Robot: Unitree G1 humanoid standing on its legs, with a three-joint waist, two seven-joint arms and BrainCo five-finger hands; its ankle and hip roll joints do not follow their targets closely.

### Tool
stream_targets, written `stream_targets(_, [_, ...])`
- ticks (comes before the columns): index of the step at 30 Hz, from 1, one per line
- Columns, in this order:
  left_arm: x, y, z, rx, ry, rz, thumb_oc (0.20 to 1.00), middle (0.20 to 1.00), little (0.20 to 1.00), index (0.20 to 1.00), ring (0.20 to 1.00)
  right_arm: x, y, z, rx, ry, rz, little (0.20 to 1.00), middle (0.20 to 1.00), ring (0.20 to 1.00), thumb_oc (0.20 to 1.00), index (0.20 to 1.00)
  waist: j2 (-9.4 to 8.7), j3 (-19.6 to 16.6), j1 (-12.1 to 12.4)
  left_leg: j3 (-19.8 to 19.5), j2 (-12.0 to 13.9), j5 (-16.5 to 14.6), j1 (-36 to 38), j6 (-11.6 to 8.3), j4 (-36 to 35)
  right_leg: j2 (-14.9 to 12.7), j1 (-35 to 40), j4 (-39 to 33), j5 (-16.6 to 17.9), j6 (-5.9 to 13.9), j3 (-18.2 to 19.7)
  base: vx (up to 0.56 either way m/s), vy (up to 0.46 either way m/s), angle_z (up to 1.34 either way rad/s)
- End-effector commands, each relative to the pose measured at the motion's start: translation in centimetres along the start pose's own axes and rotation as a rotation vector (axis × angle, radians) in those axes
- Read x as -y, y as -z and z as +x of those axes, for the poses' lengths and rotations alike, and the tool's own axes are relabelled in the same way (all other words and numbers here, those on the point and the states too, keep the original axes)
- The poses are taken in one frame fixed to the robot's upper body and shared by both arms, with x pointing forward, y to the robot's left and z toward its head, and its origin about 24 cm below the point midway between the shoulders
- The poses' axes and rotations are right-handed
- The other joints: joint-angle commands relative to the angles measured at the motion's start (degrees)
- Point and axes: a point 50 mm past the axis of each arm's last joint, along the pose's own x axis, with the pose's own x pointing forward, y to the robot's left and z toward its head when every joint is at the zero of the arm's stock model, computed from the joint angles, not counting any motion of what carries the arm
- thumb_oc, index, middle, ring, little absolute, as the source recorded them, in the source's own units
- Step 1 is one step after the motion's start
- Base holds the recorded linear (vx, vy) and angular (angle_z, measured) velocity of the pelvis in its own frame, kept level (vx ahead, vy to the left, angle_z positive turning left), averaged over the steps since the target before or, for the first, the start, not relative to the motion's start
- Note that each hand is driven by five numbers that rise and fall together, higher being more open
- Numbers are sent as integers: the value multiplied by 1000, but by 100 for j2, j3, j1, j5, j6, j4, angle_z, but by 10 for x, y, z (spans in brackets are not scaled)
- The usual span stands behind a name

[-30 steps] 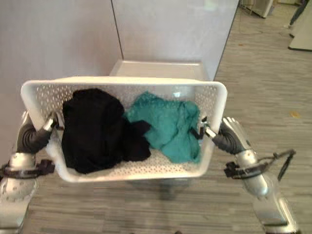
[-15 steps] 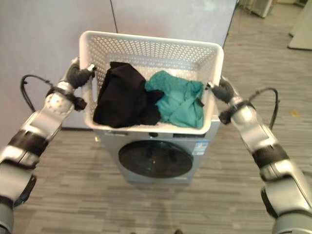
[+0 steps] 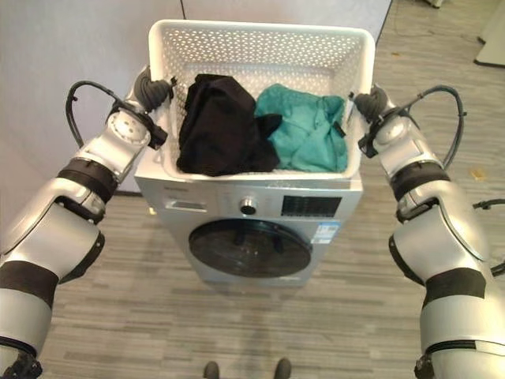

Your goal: Grab the laundry basket,head to the washer,open it,put in the laundry and shut it.

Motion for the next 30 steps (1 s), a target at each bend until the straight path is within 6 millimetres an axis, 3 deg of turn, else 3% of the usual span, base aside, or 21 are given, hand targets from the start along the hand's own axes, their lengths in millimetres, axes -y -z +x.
stream_targets(1, [-9, -47, 10, 100, 21, 93, 200, 200, 200, 200, 200, 26, 20, -1, -161, 26, -142, 200, 200, 200, 200, 200, -72, 312, 249, 3, 188, -196, 76, -27, 148, -499, -198, 261, -235, 614, 22, 0, 0, 0])
stream_targets(2, [-9, -48, 10, 100, 21, 93, 200, 200, 200, 200, 200, 27, 20, -1, -161, 26, -142, 266, 266, 266, 266, 266, -72, 310, 248, 2, 188, -197, 72, -27, 151, -499, -201, 262, -235, 614, 21, 0, 0, 0])
stream_targets(3, [-5, -47, 10, 82, 35, 101, 200, 200, 200, 200, 200, 31, 28, -3, -208, 35, -147, 482, 482, 482, 482, 482, -84, 337, 271, -12, 189, -180, 24, -30, 150, -496, -235, 255, -224, 615, -3, -14, 4, 6])
stream_targets(4, [-1, -47, 10, 66, 41, 93, 1000, 1000, 1000, 1000, 1000, 35, 35, -5, -256, 46, -150, 1000, 1000, 1000, 1000, 1000, -99, 366, 281, -23, 192, -154, -11, -39, 134, -496, -267, 242, -207, 619, -33, -15, 4, 8])
stream_targets(7, [-7, -52, 11, 61, 10, 105, 1000, 1000, 1000, 1000, 1000, 42, 32, -6, -260, 73, -149, 1000, 1000, 1000, 1000, 1000, -98, 422, 278, -24, 198, -109, -58, -53, 88, -491, -323, 215, -185, 622, -41, -19, 4, 14])
stream_targets(10, [-19, -69, 12, 126, -49, 76, 1000, 1000, 1000, 1000, 1000, 60, 26, -7, -222, 141, -81, 1000, 1000, 1000, 1000, 1000, -95, 442, 257, -63, 194, -62, -164, -70, 54, -491, -431, 219, -178, 630, -67, -18, 4, 5])
stream_targets(13, [-22, -79, 11, 185, -57, 26, 1000, 1000, 1000, 1000, 1000, 78, 36, -12, -226, 199, -13, 1000, 1000, 1000, 1000, 1000, -87, 428, 275, -121, 178, -44, -206, -78, 15, -501, -442, 240, -208, 620, -131, 17, -2, 7])
stream_targets(18, [-25, -85, 11, 218, -80, 115, 1000, 1000, 1000, 1000, 1000, 93, 58, -20, -261, 238, 39, 1000, 1000, 1000, 1000, 1000, -41, 415, 266, -223, 164, -35, -223, -100, -1, -536, -374, 288, -268, 614, -283, 17, -4, 16])
stream_targets(24, [-25, -76, 11, 204, -77, 136, 1000, 1000, 1000, 1000, 1000, 92, 60, -20, -244, 243, 66, 1000, 1000, 1000, 1000, 1000, 10, 325, 256, -250, 141, -73, -166, -99, -1, -565, -260, 296, -297, 625, -372, 16, 11, 8])
stream_targets(30, [-42, -51, 9, 163, -119, 51, 1000, 1000, 1000, 1000, 1000, 109, 35, -20, -63, 304, 255, 1000, 1000, 1000, 1000, 1000, 18, 207, 236, -175, 131, -155, -14, -106, -1, -572, -130, 243, -286, 649, -342, 15, 10, 6])
